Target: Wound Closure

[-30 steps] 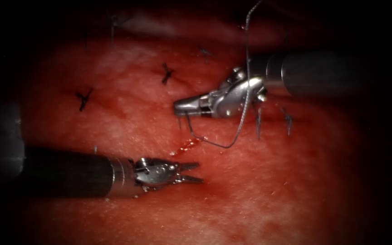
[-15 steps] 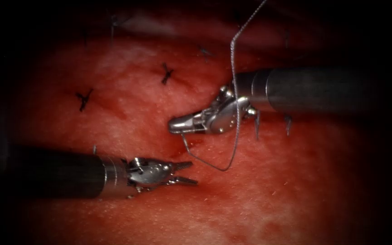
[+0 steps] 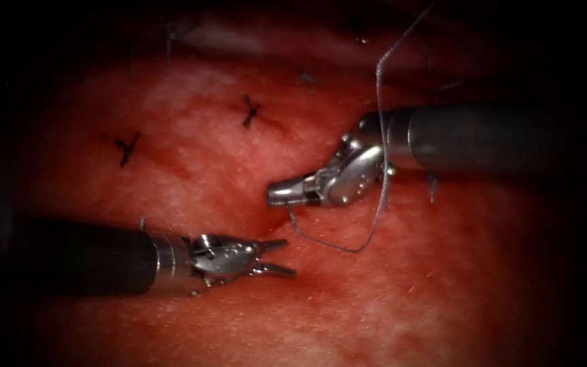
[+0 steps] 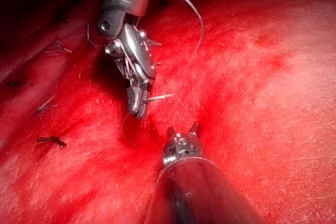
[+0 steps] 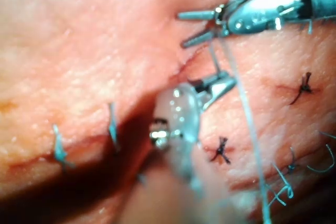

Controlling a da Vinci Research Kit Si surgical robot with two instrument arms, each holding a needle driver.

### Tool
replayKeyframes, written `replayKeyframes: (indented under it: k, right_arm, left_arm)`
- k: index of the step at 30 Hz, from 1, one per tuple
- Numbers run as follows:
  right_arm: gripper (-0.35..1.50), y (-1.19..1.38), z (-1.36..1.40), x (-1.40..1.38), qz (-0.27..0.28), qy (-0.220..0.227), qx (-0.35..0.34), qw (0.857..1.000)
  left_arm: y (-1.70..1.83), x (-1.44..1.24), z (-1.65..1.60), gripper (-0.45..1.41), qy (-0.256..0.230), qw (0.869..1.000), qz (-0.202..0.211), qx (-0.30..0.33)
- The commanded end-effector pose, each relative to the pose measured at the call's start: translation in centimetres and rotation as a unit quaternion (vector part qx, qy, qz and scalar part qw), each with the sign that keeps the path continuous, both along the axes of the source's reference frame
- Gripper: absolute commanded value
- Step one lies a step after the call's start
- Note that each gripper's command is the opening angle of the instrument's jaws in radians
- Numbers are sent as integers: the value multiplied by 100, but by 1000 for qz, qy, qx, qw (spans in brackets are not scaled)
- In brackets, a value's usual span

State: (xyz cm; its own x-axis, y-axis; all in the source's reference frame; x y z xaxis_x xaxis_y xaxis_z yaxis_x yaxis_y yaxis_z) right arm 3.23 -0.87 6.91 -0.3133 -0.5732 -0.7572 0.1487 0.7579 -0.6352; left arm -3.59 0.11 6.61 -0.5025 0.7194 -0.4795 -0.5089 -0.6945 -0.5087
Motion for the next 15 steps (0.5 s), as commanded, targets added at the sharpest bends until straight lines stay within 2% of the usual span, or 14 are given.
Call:
replayKeyframes:
  k: [1,9,15]
  right_arm:
    - [-35,-5,11,3,-5,-1,0,1000]
    - [-35,-21,20,-4,-13,0,-2,1000]
    - [-35,-10,12,0,-7,-7,18,1000]
  left_arm:
    - [-2,-6,6,29,-1,1000,1,0]
    - [-3,-6,6,27,-1,1000,0,-1]
    - [-4,-8,7,27,0,1000,-1,-1]
